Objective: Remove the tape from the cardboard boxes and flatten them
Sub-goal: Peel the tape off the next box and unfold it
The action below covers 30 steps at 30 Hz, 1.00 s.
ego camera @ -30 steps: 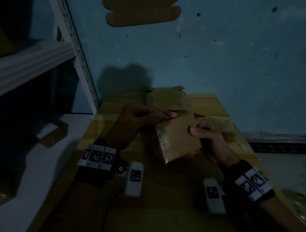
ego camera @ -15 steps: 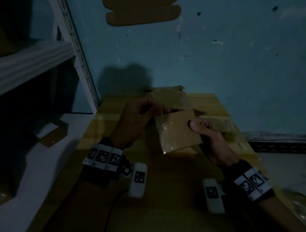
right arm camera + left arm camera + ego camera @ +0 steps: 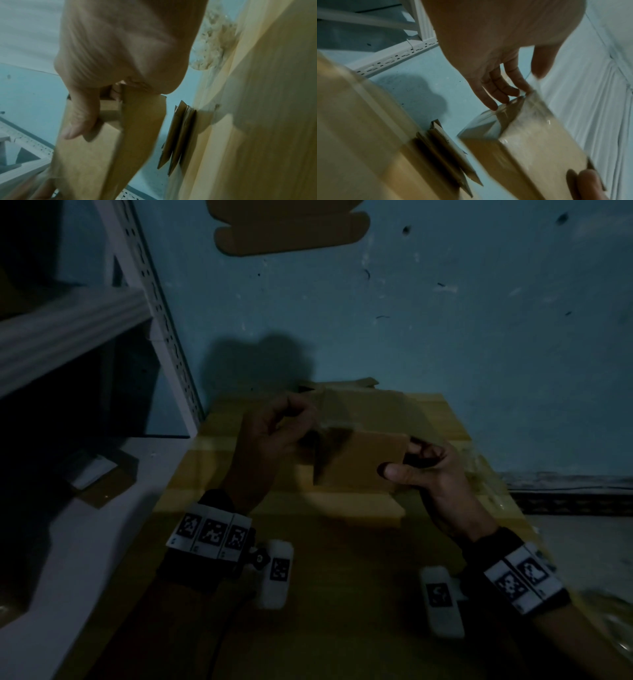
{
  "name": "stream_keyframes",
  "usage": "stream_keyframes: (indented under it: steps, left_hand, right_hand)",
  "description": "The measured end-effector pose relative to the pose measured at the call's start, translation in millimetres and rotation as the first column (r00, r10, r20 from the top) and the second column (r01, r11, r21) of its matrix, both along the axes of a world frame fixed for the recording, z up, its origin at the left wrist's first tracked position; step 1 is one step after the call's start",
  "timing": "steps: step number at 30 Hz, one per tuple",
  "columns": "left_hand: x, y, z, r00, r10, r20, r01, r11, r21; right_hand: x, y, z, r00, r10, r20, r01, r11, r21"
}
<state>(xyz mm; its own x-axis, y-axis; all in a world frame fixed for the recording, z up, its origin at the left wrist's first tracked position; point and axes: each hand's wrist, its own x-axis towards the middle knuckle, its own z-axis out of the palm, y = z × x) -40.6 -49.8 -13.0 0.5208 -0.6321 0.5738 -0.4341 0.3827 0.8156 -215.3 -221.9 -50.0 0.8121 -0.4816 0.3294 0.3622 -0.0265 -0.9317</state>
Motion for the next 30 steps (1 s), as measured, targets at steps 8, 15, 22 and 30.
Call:
stream_keyframes:
  steps: [8, 15, 22, 30]
  left_hand:
    - [-4, -1, 2, 0.997, -0.018, 0.081, 0.012, 0.998, 0.069]
    - [2, -1, -5, 0.992, 0.040, 0.119, -0.043, 0.999, 0.029]
    - [5, 0, -1, 0.969, -0.149, -0.197, 0.137, 0.988, -0.074]
    - [4, 5, 7, 0.885, -0.160, -0.437, 0.173, 0.985, -0.010]
  right_hand:
    - [-4, -2, 3, 1.000, -0.011, 0.011, 0.011, 0.999, -0.049]
    - [-1, -6, -3, 0.999, -0.053, -0.014, 0.052, 0.998, -0.039]
    - [-5, -1, 2, 0.995, -0.096, 0.003, 0.096, 0.983, -0.158]
    - [-8, -8, 2, 0.990, -0.136, -0.038, 0.128, 0.977, -0.171]
